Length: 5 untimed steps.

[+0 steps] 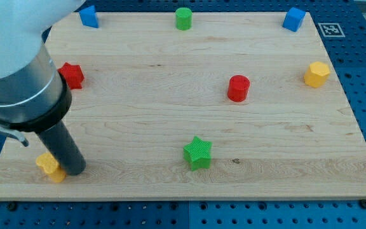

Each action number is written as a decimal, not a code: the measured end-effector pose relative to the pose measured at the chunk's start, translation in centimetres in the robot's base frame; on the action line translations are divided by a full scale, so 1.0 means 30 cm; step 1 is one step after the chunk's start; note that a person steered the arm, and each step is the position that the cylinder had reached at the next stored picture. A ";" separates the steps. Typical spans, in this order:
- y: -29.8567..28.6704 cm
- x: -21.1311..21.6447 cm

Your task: Move your arm towards the red circle

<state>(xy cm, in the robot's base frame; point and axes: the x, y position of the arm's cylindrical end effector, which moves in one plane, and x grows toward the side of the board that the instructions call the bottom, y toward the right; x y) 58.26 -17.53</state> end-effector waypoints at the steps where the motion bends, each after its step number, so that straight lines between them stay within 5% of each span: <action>1: -0.052 0.003; 3: -0.064 0.001; 5: 0.252 -0.095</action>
<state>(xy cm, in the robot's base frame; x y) 55.41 -9.96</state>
